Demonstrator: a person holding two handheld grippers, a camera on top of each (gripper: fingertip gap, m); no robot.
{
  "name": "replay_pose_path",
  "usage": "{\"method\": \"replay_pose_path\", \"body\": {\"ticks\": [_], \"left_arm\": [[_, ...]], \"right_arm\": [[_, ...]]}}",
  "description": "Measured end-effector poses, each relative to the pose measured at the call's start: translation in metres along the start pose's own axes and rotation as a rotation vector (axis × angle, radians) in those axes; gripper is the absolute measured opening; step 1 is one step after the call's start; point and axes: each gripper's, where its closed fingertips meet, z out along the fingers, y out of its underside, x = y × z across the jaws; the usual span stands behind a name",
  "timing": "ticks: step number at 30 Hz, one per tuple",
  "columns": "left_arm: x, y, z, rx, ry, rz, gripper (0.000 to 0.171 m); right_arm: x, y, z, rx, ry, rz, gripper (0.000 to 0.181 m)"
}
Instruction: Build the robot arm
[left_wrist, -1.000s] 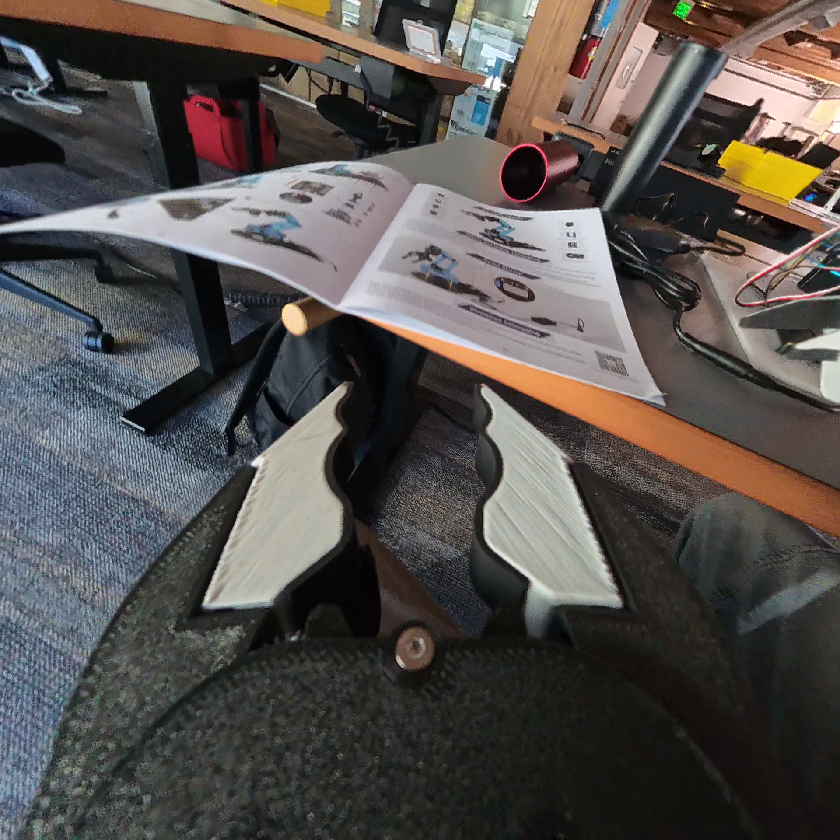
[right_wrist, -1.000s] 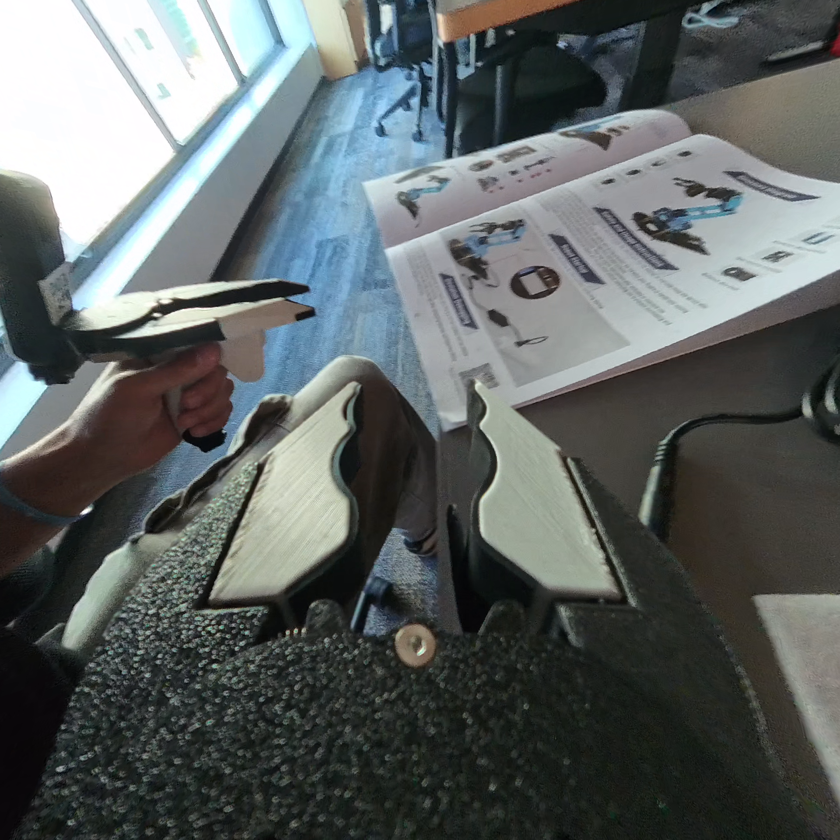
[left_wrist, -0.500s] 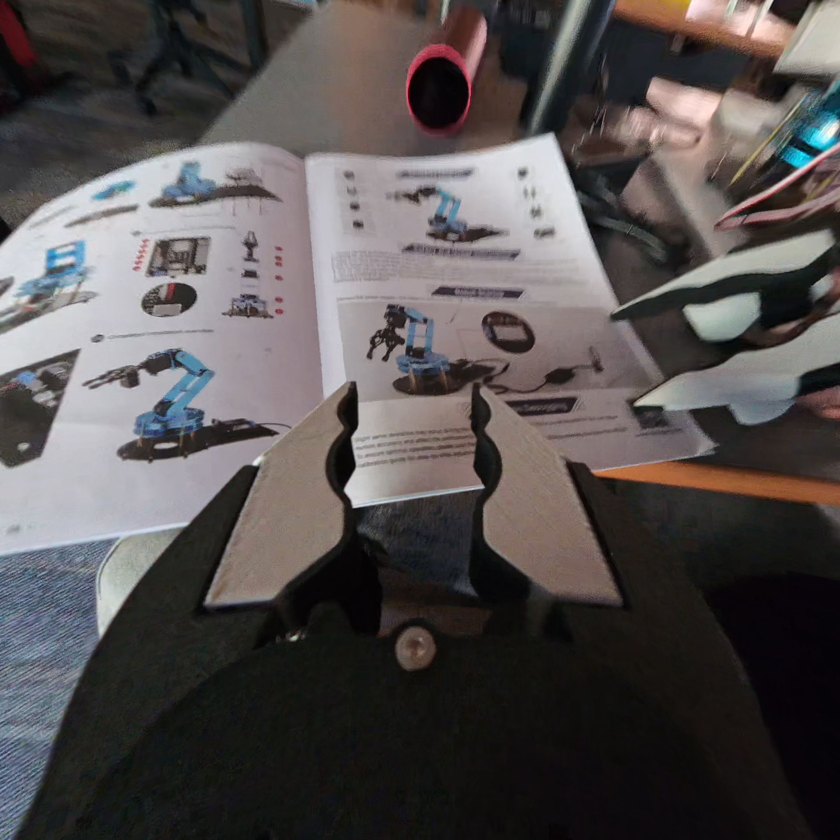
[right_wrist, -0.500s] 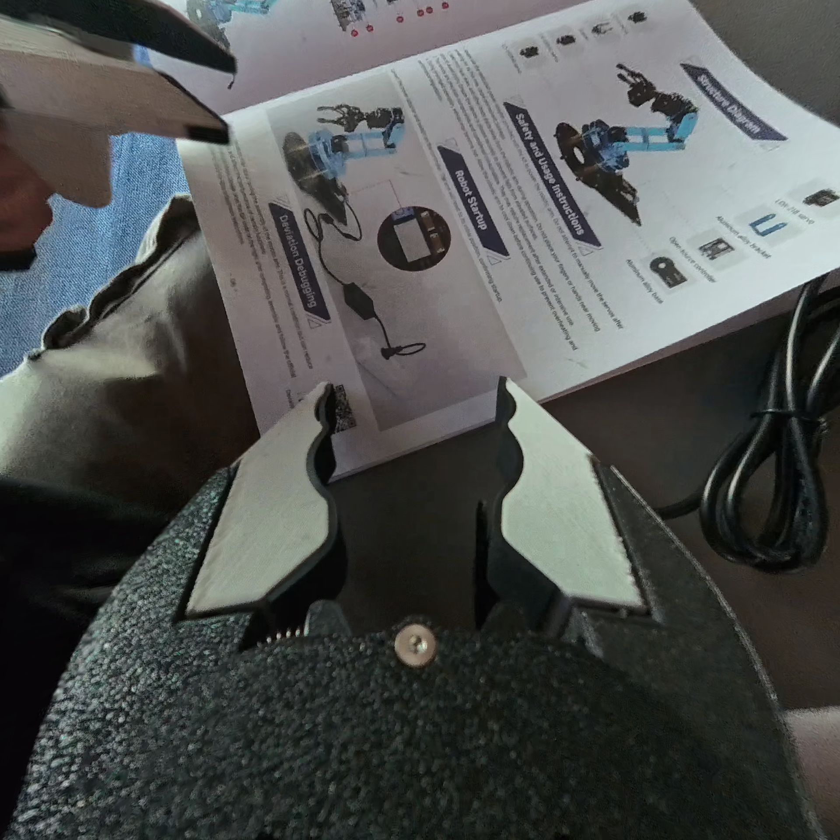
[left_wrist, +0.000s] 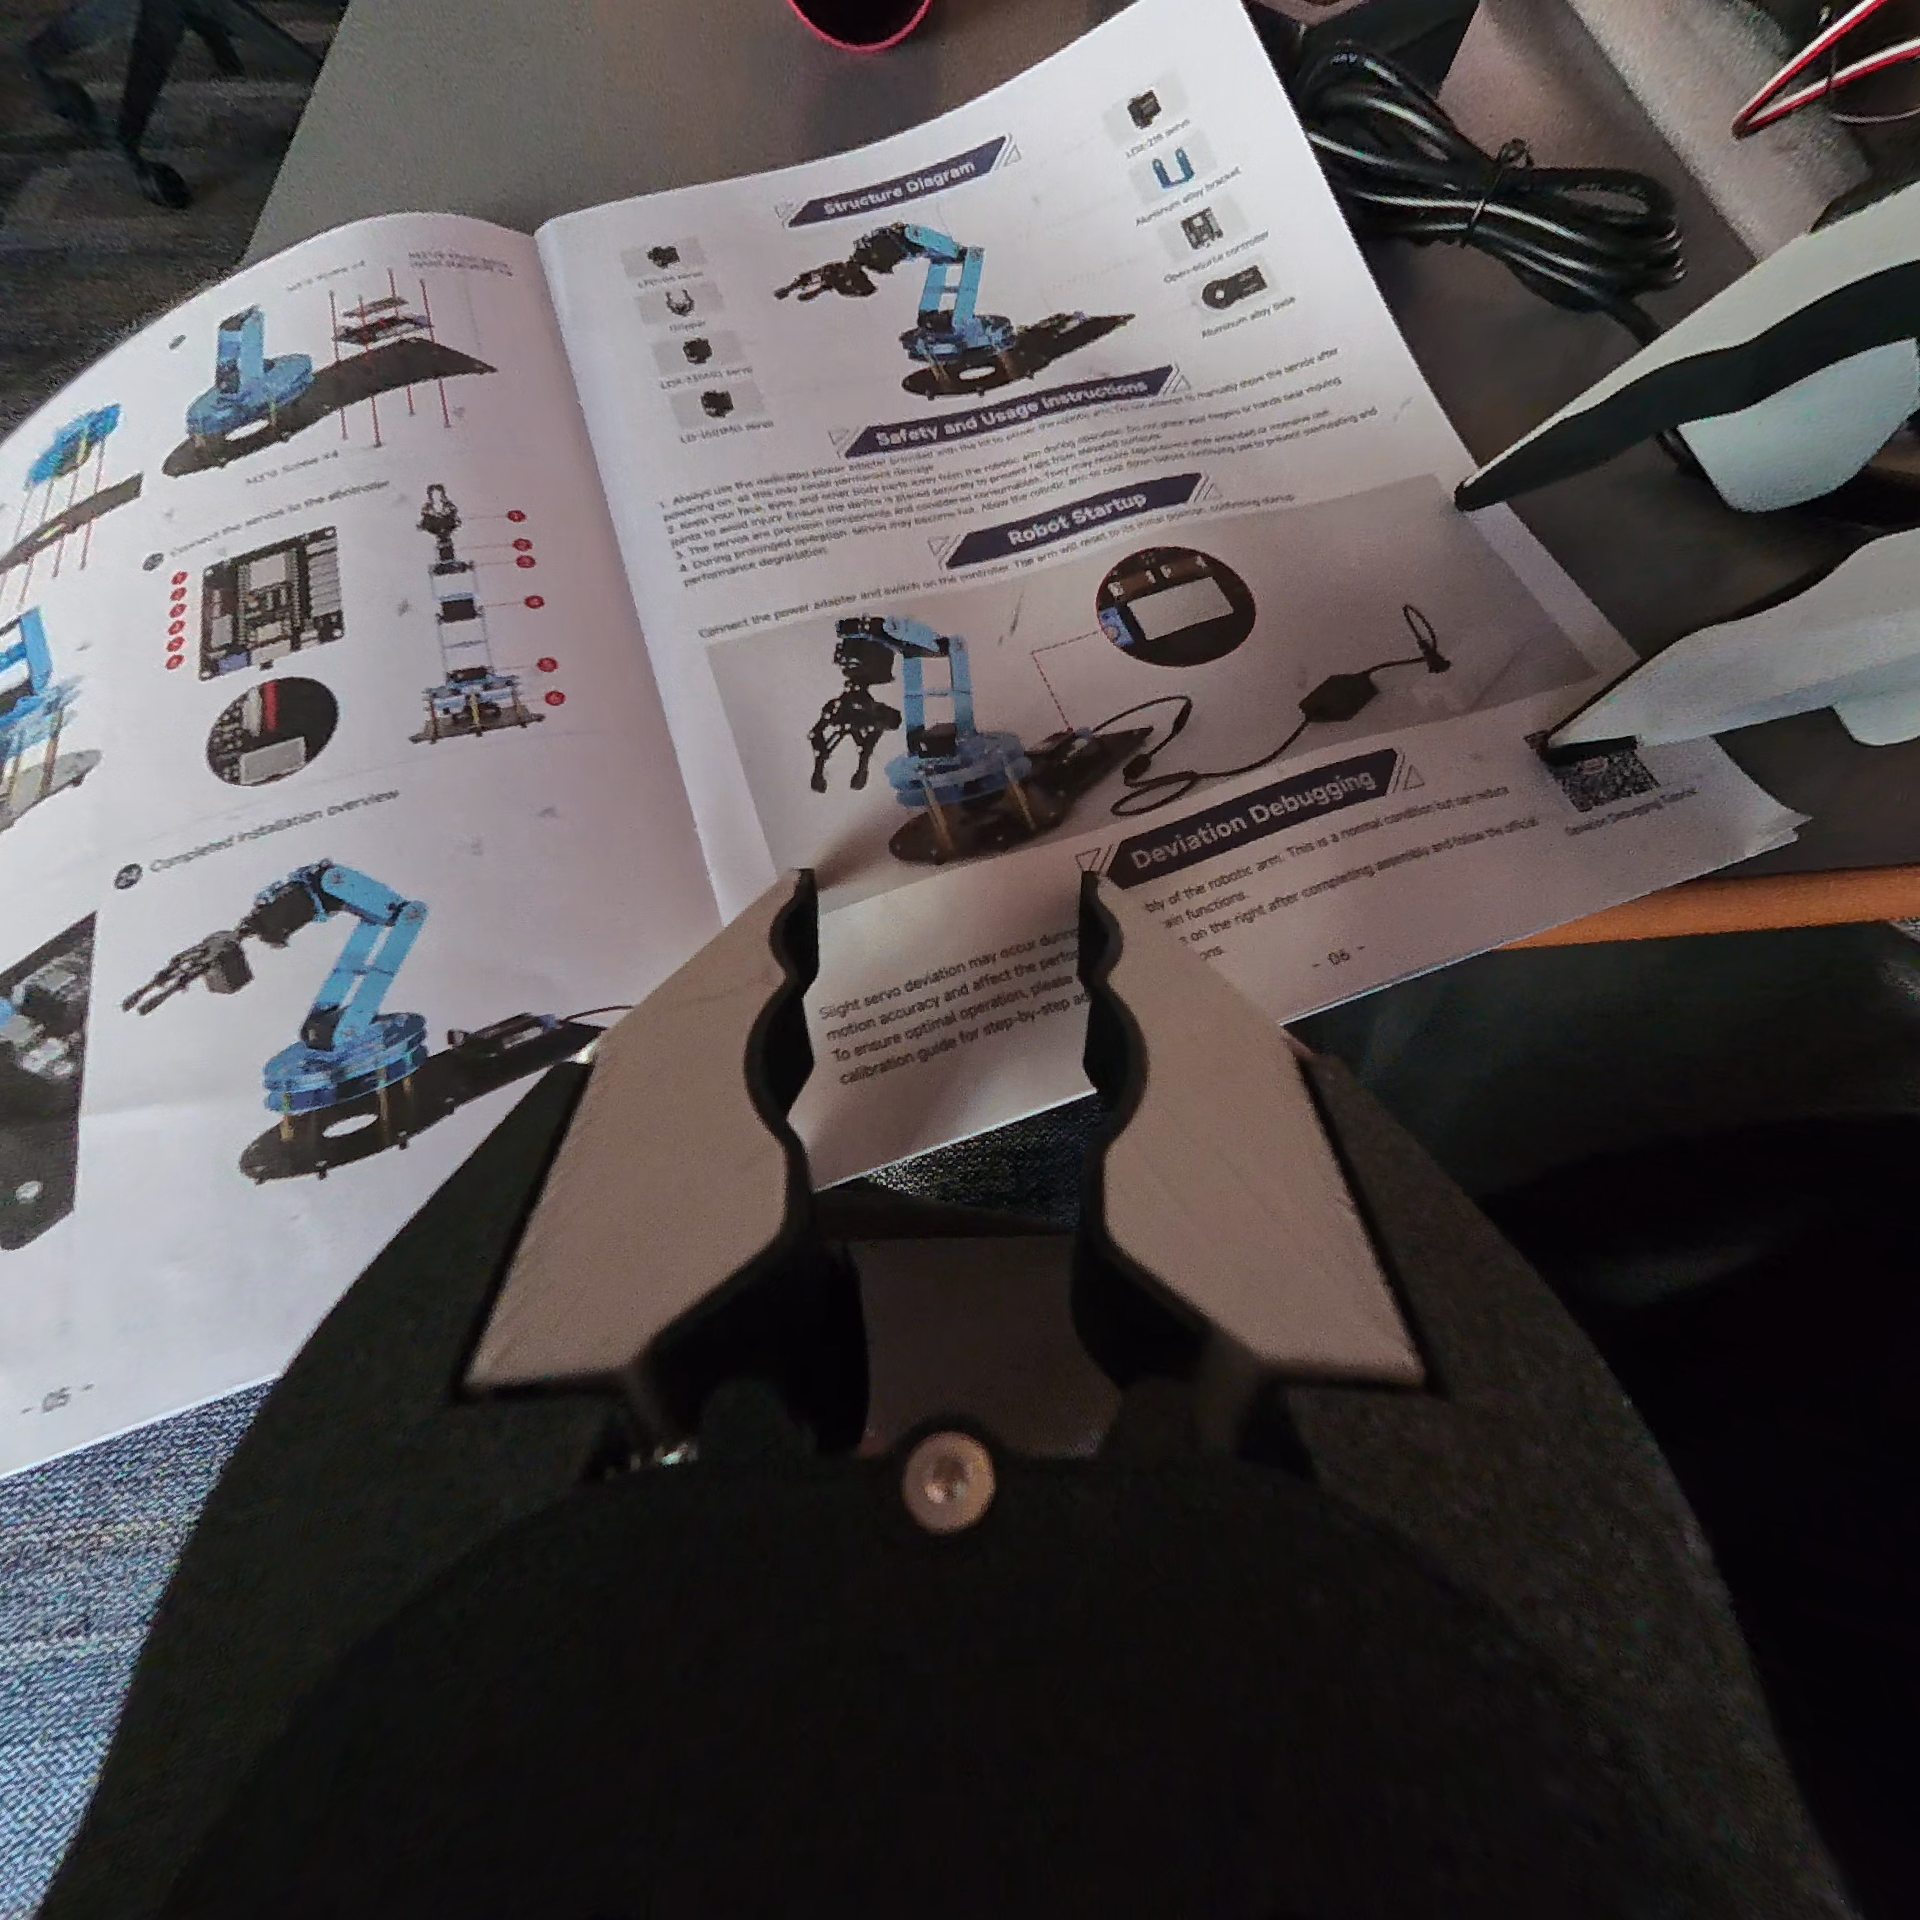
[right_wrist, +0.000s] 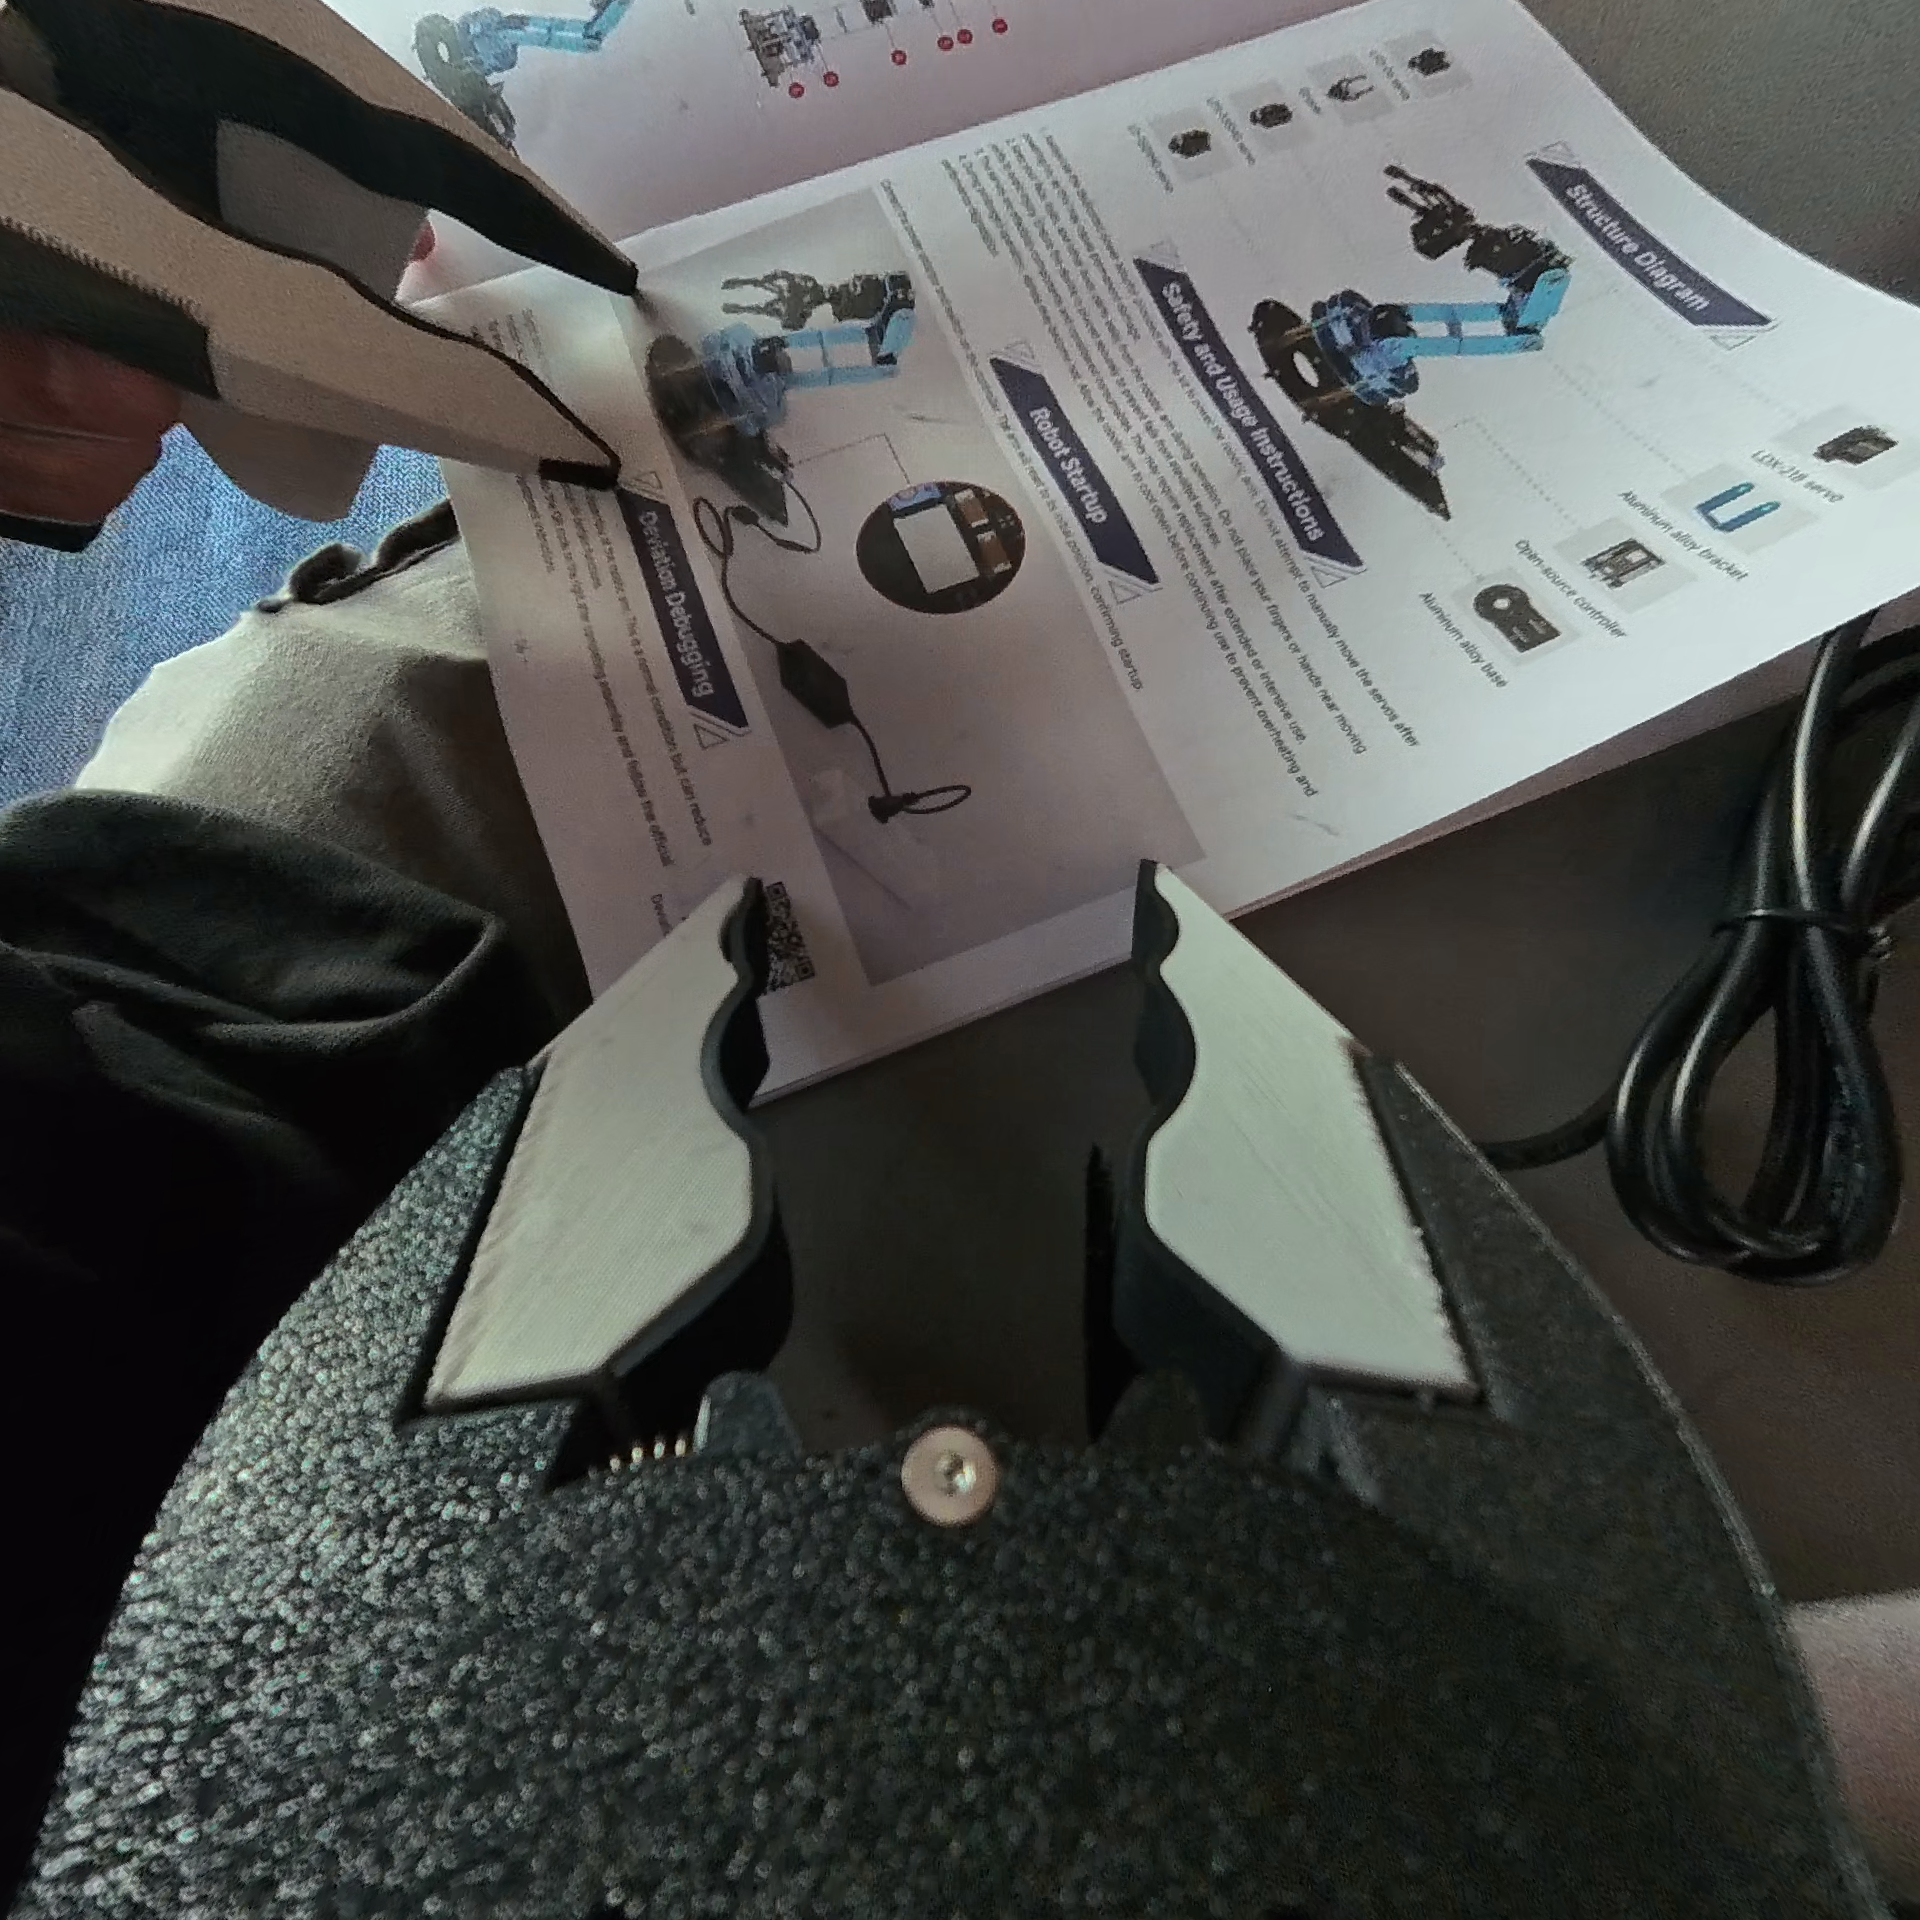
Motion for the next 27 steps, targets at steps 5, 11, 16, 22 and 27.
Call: {"method": "replay_pose_path", "body": {"ticks": [5, 11, 16, 22, 27], "left_arm": [[0.000, 0.000, -0.002, 0.039, 0.013, -0.027, 0.050], [0.000, 0.002, -0.004, 0.065, -0.009, -0.043, 0.045], [0.001, 0.003, -0.005, 0.046, -0.013, -0.026, 0.045], [-0.020, -0.011, -0.031, 0.163, -0.055, -0.118, 0.045], [-0.039, -0.002, -0.060, 0.201, -0.056, -0.135, 0.046]], "right_arm": [[0.000, 0.000, 0.000, 0.004, 0.000, 0.000, 0.070], [0.000, 0.000, 0.000, 0.006, -0.006, 0.000, 0.070], [-0.001, 0.001, -0.001, 0.010, -0.006, -0.004, 0.070], [0.006, 0.000, -0.011, 0.054, 0.041, 0.012, 0.065], [-0.009, 0.015, -0.033, 0.023, -0.018, 0.038, 0.068]]}}
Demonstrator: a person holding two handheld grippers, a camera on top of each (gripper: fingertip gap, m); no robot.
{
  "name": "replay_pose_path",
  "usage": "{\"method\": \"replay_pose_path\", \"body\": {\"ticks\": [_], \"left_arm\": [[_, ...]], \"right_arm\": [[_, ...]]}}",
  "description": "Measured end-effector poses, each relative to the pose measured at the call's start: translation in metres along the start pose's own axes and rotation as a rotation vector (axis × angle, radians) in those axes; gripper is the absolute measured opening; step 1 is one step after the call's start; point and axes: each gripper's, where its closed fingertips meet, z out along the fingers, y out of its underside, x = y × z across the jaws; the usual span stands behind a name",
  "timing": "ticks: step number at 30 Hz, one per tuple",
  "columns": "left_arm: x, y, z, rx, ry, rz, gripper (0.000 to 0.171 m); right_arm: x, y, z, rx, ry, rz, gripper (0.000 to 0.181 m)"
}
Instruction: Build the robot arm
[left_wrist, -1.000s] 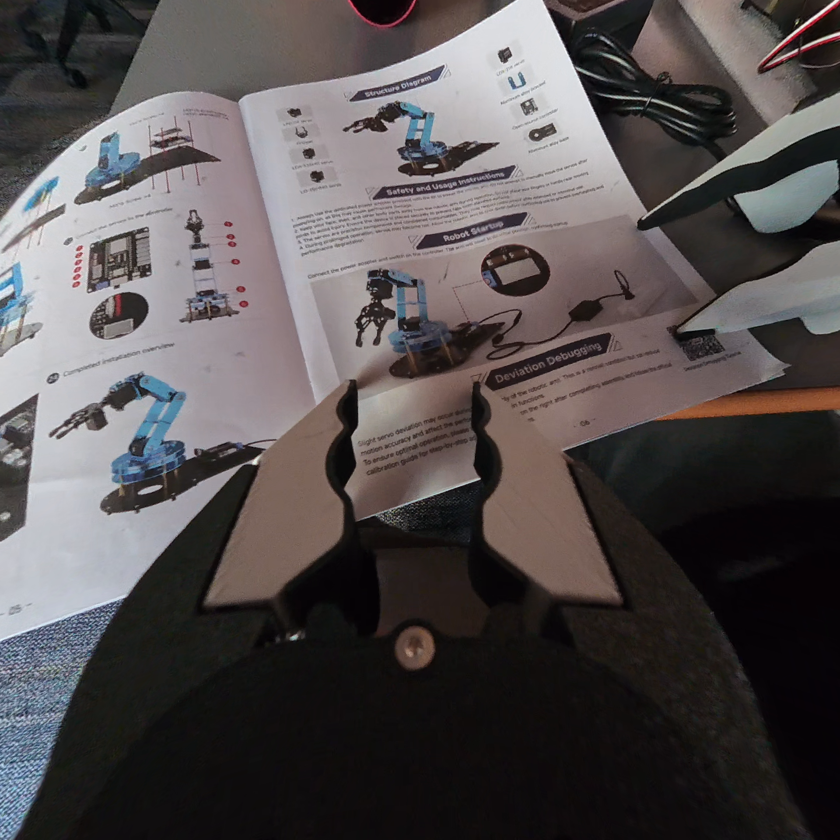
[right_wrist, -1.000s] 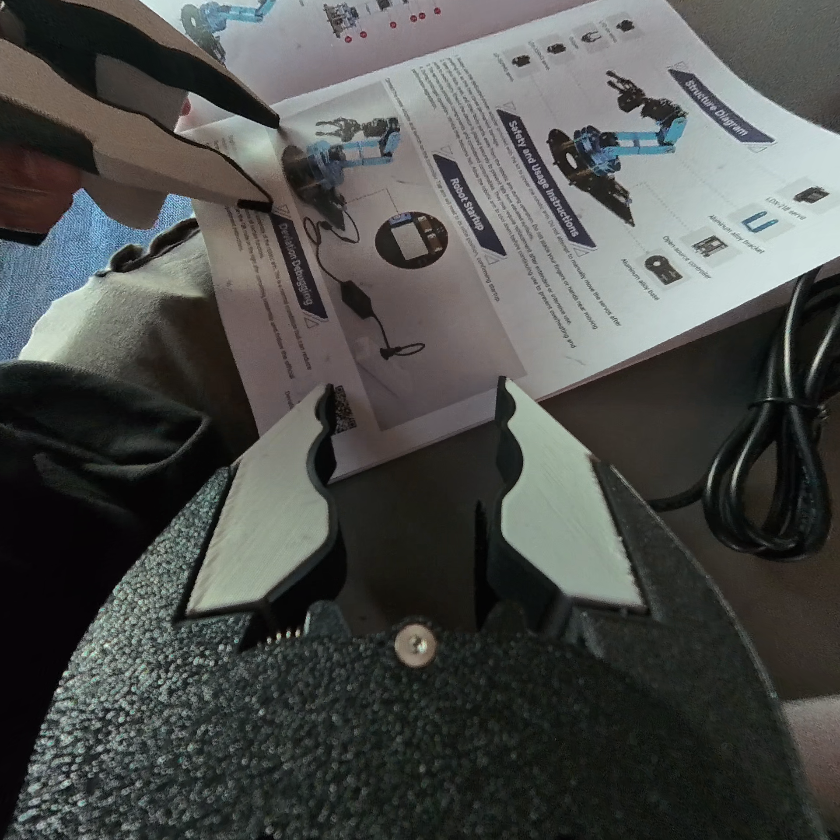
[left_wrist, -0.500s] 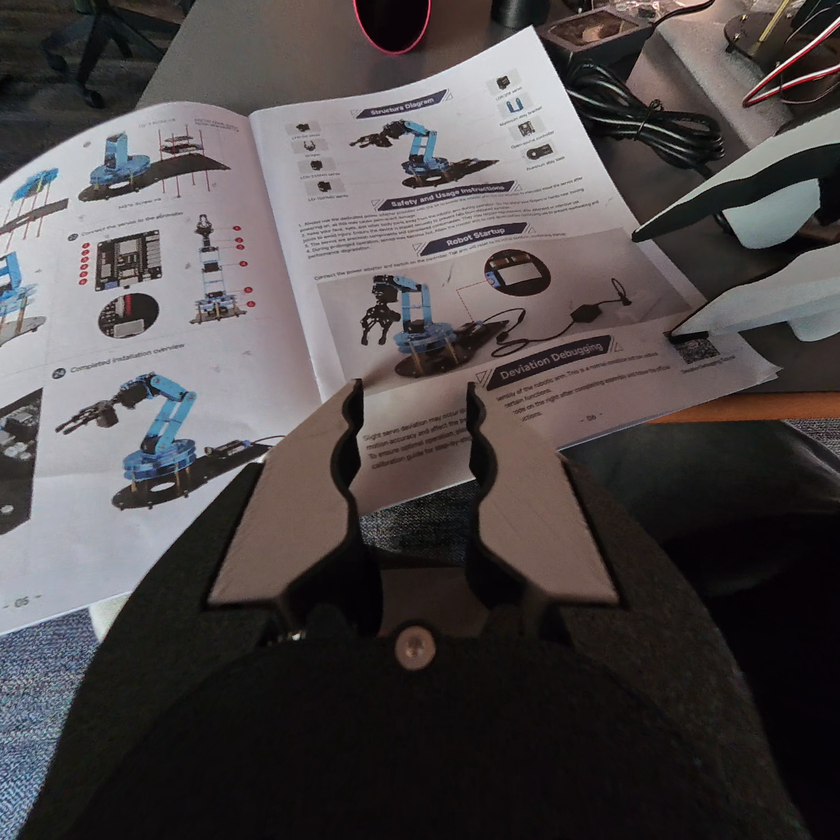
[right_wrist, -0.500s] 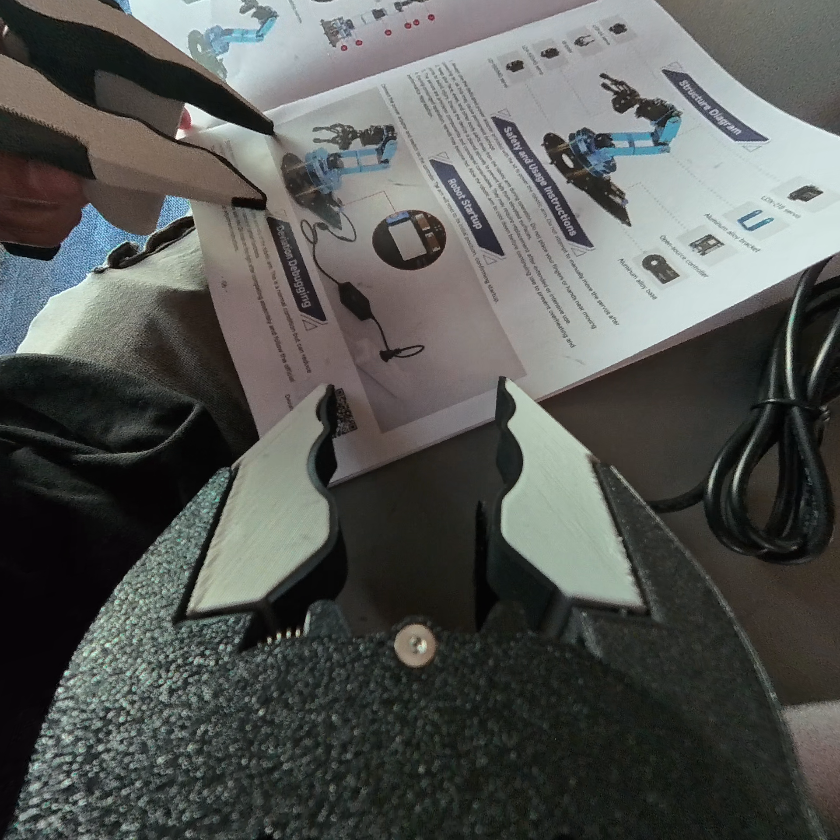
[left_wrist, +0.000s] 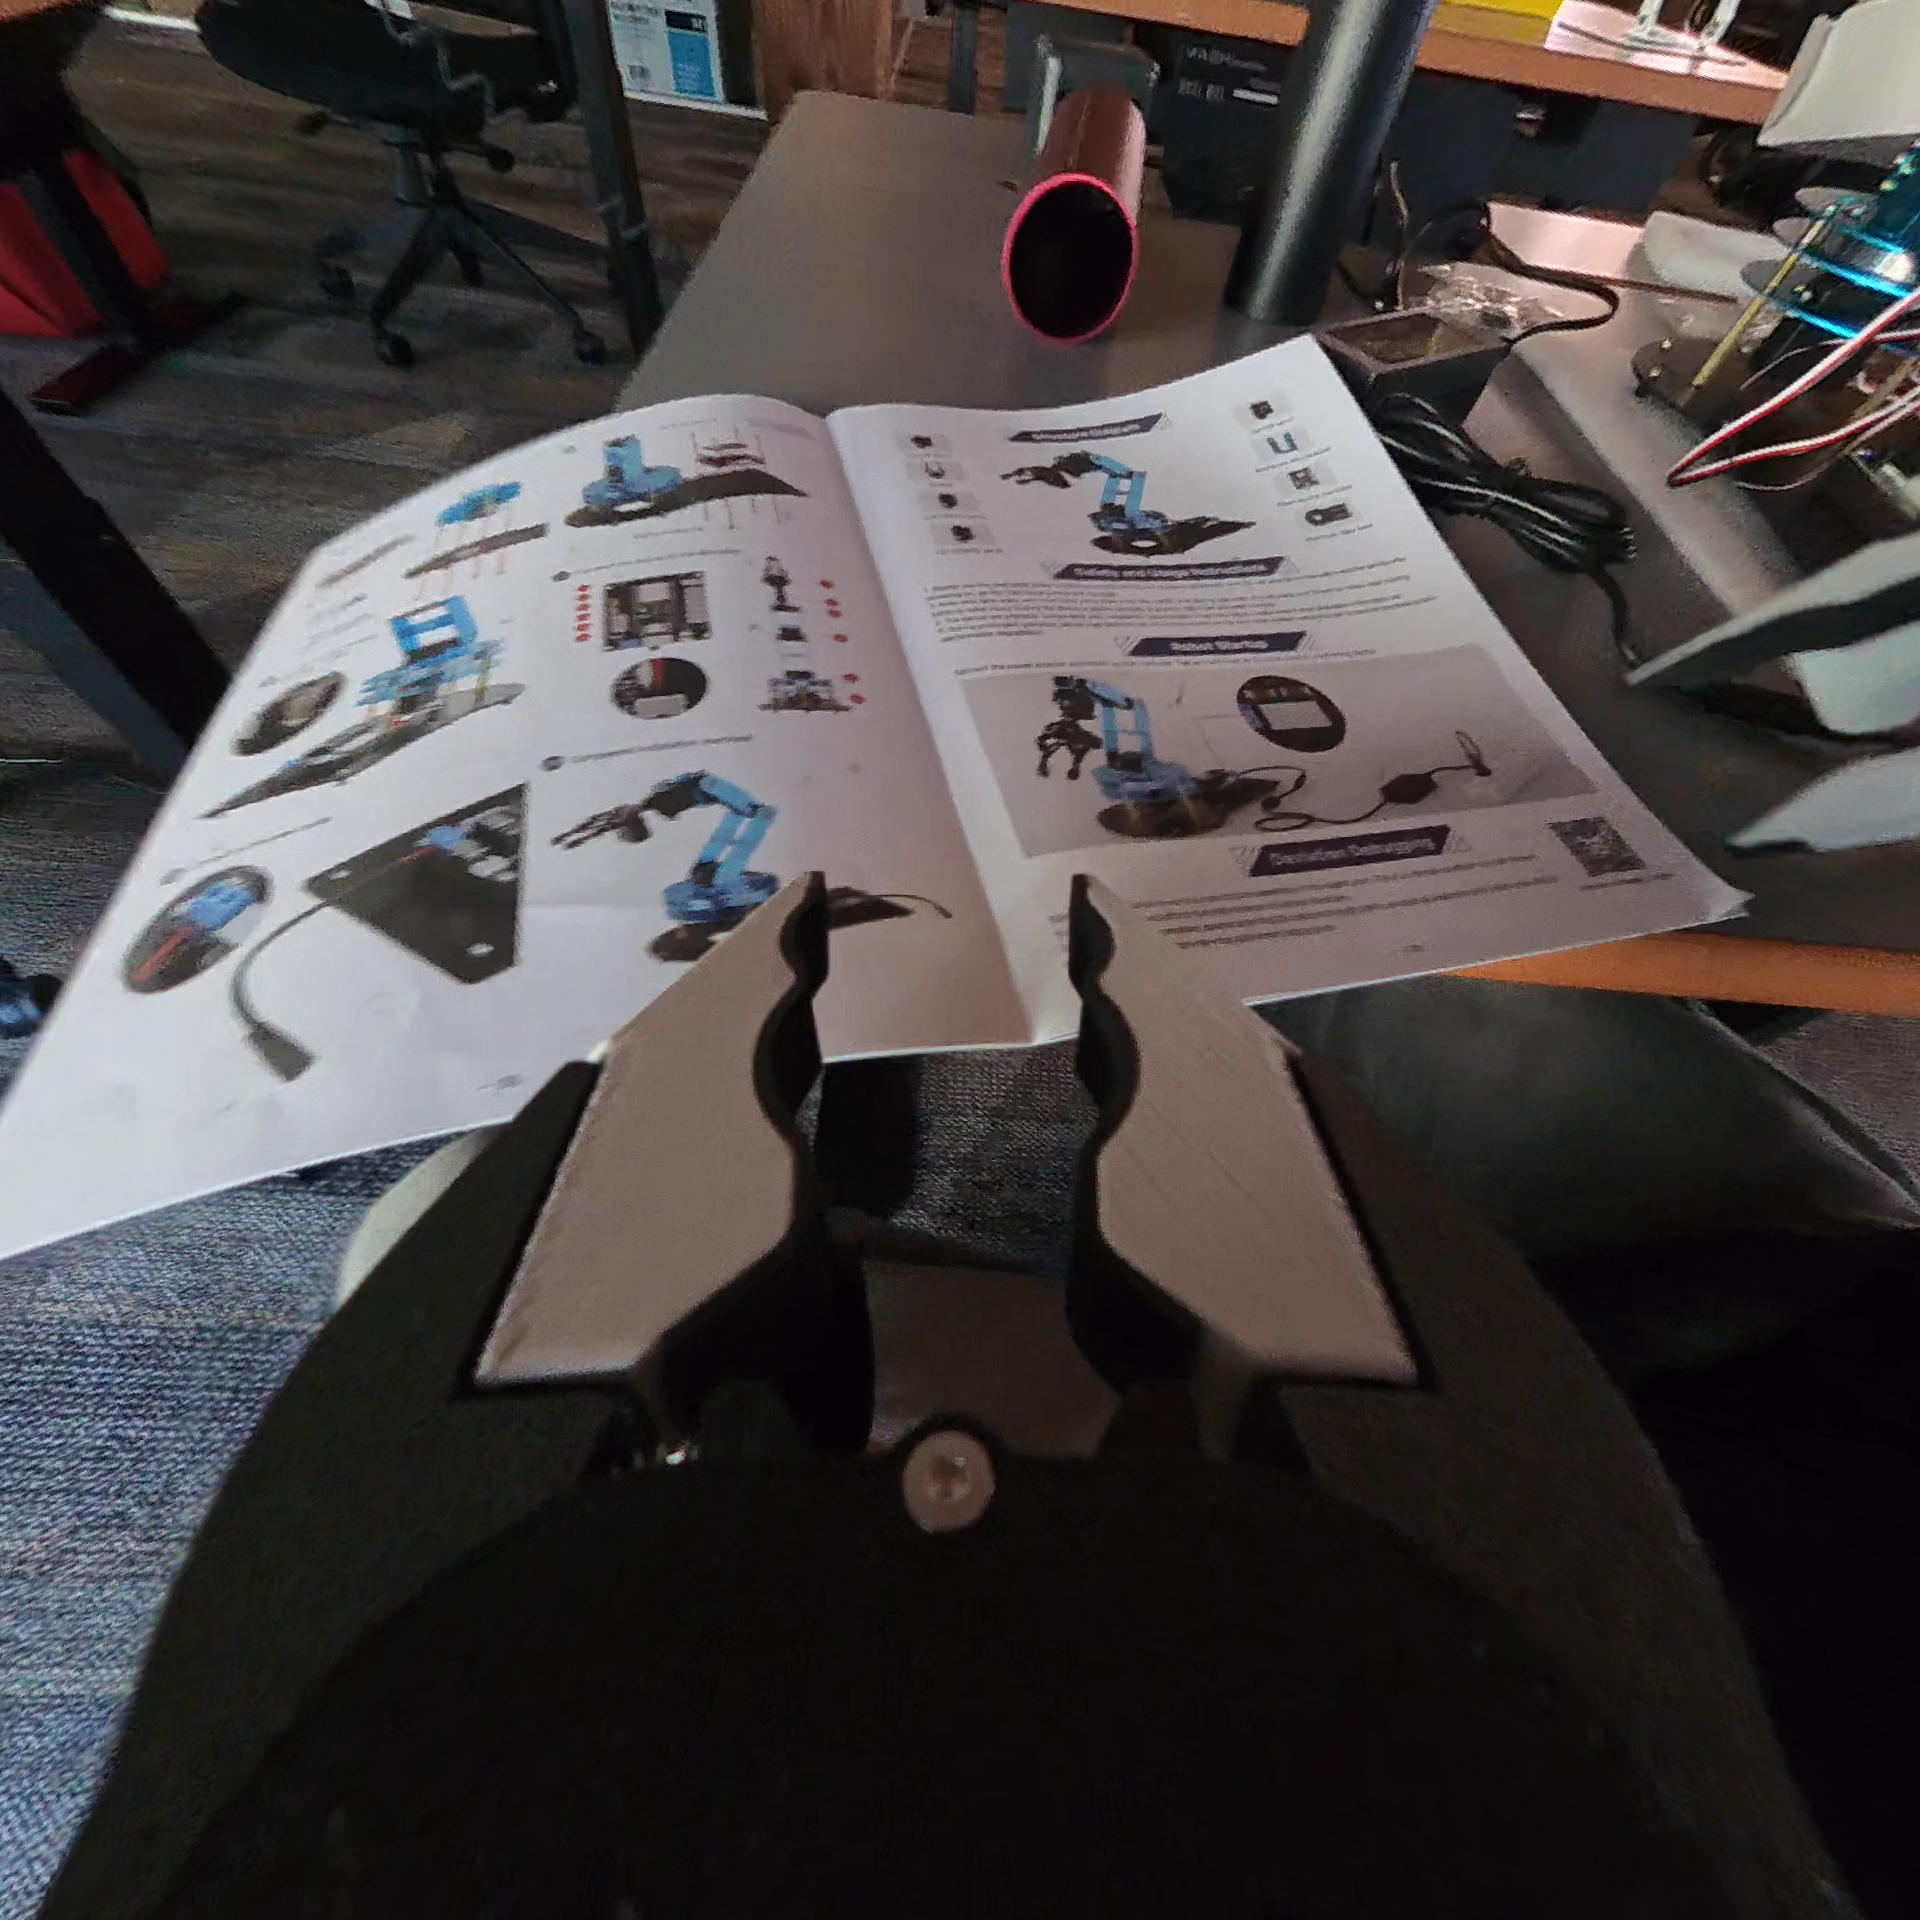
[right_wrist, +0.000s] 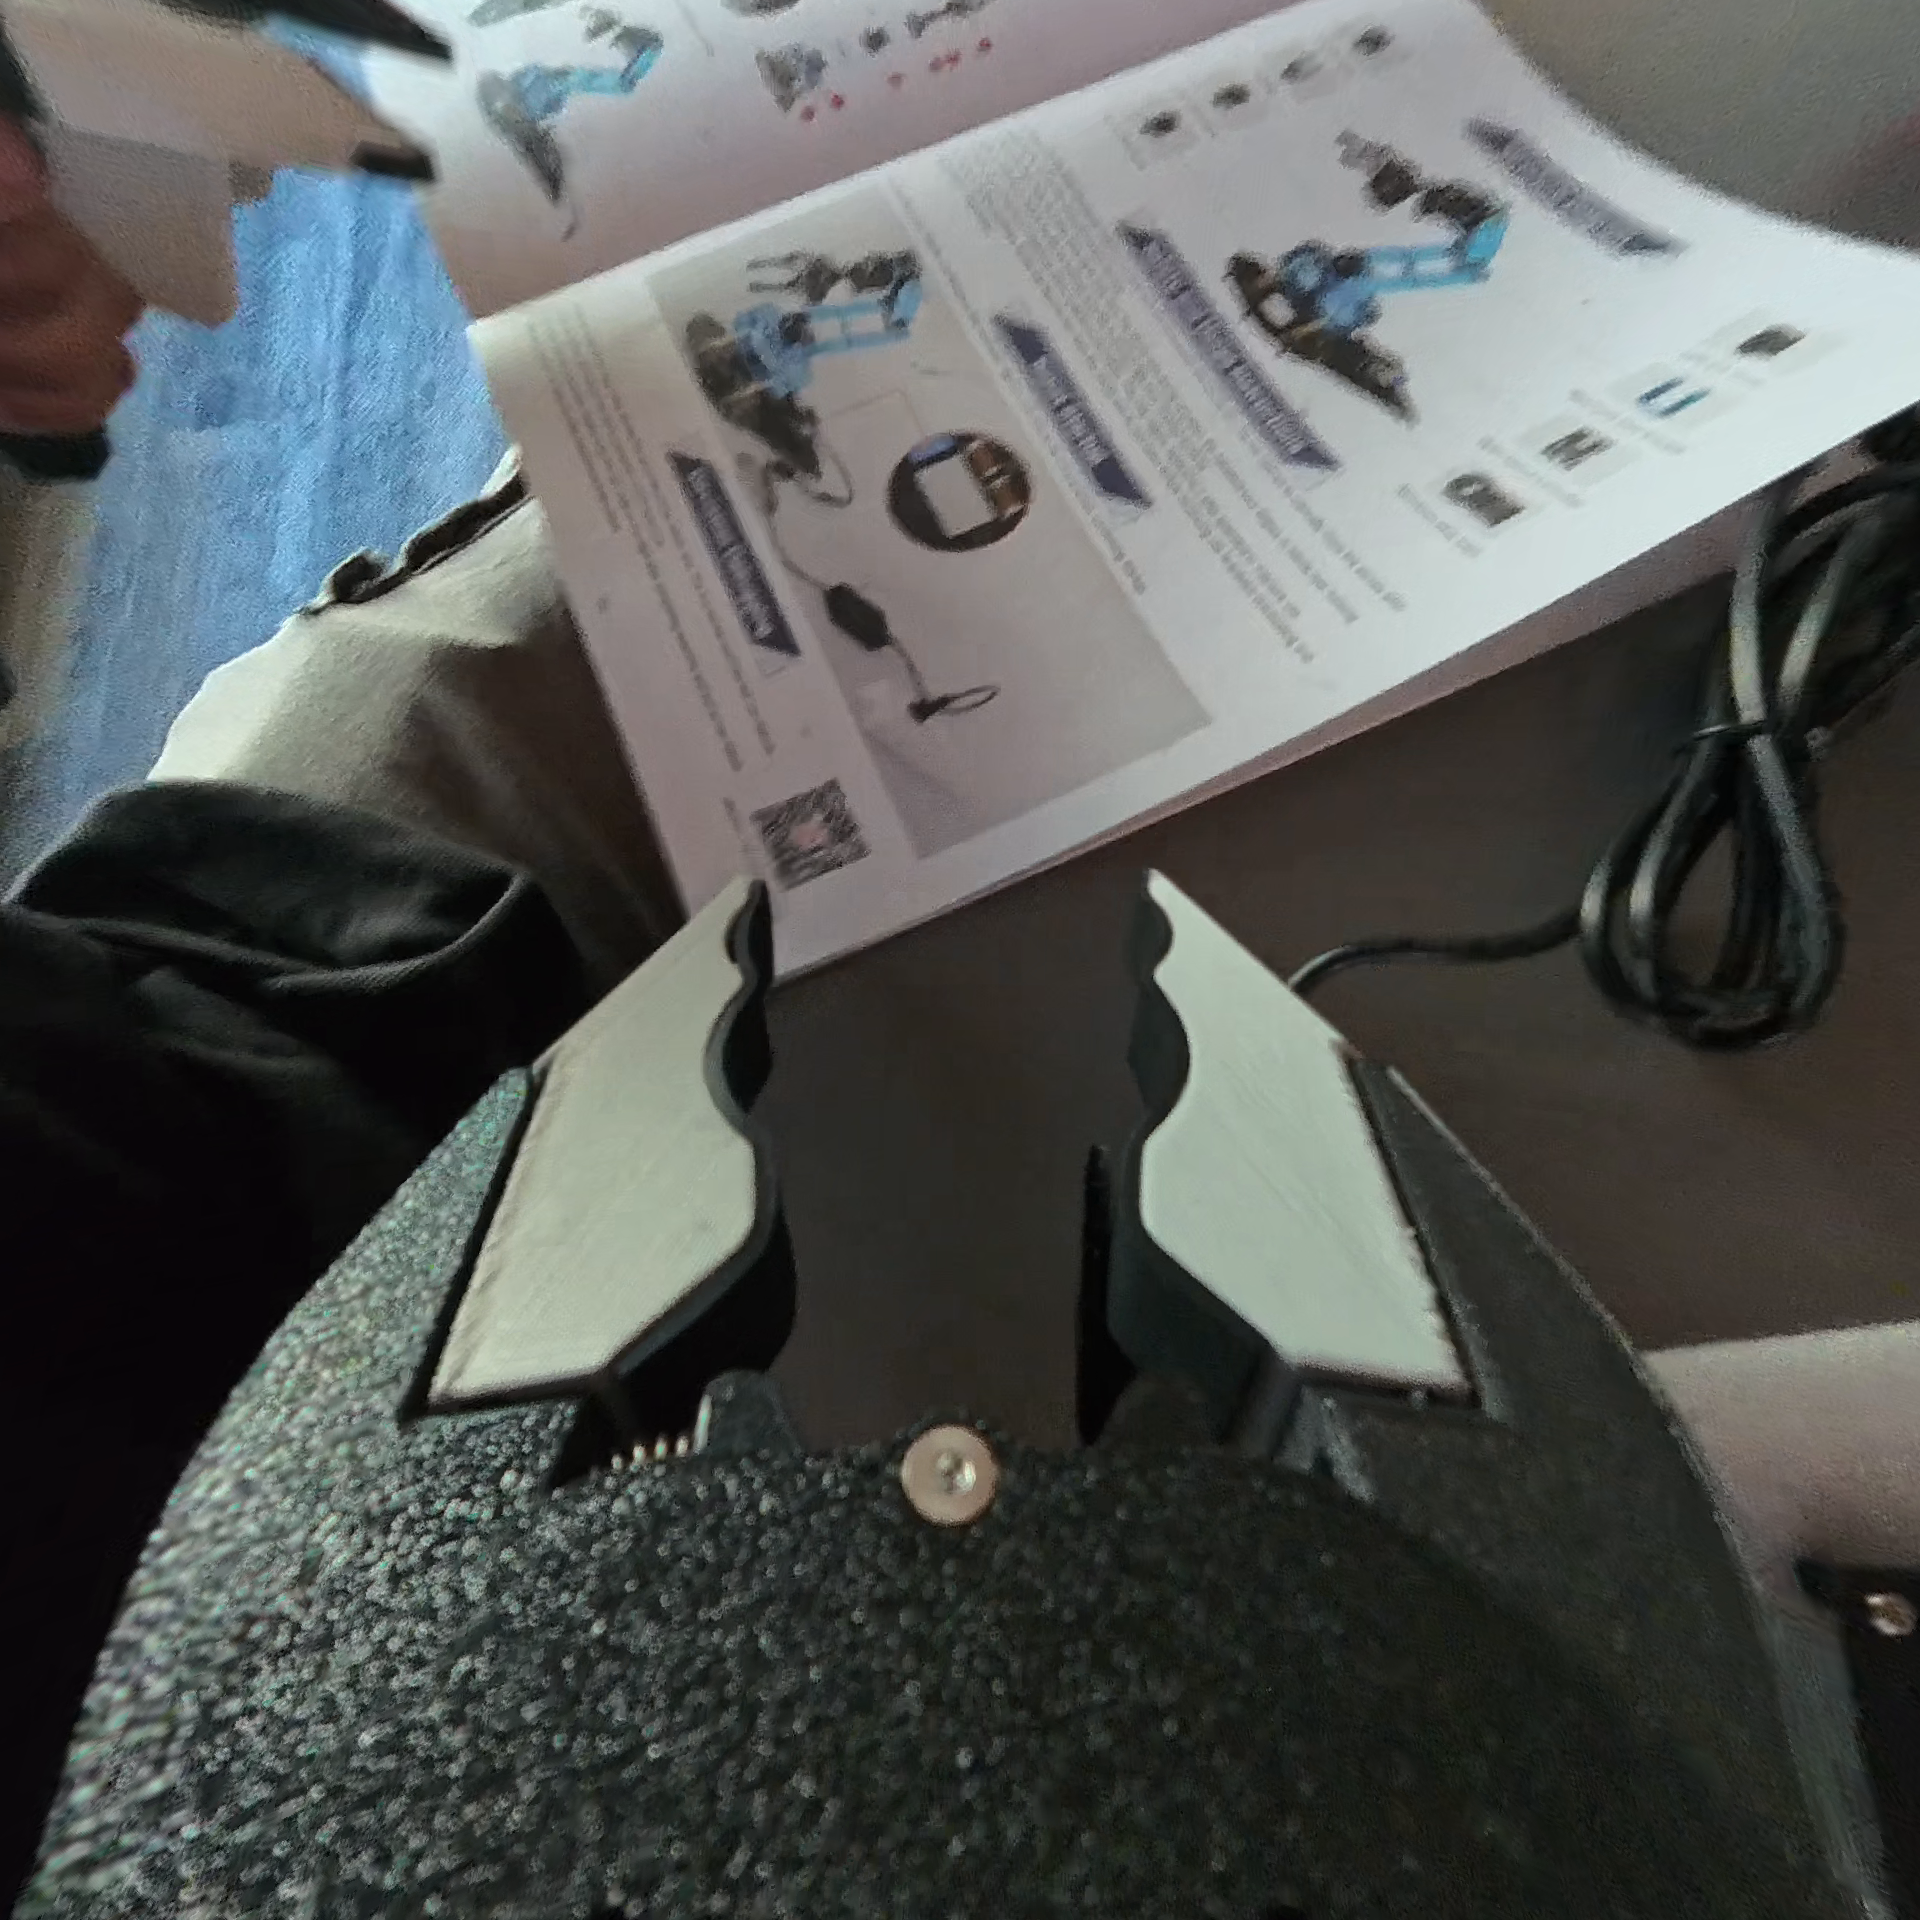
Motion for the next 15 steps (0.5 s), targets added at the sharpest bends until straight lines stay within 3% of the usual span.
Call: {"method": "replay_pose_path", "body": {"ticks": [4, 7, 10, 15], "left_arm": [[0.004, -0.011, -0.001, 0.028, 0.076, 0.030, 0.044], [0.006, -0.007, 0.019, -0.056, 0.053, 0.144, 0.035], [0.008, 0.001, 0.037, -0.138, 0.033, 0.263, 0.022], [0.010, 0.016, 0.049, -0.207, 0.032, 0.292, 0.011]], "right_arm": [[-0.029, 0.015, -0.006, -0.067, -0.085, -0.071, 0.064], [-0.042, 0.020, -0.004, -0.090, -0.116, -0.089, 0.060], [-0.041, 0.019, -0.002, -0.081, -0.094, -0.087, 0.051], [-0.034, 0.015, 0.002, -0.049, -0.048, -0.079, 0.039]]}}
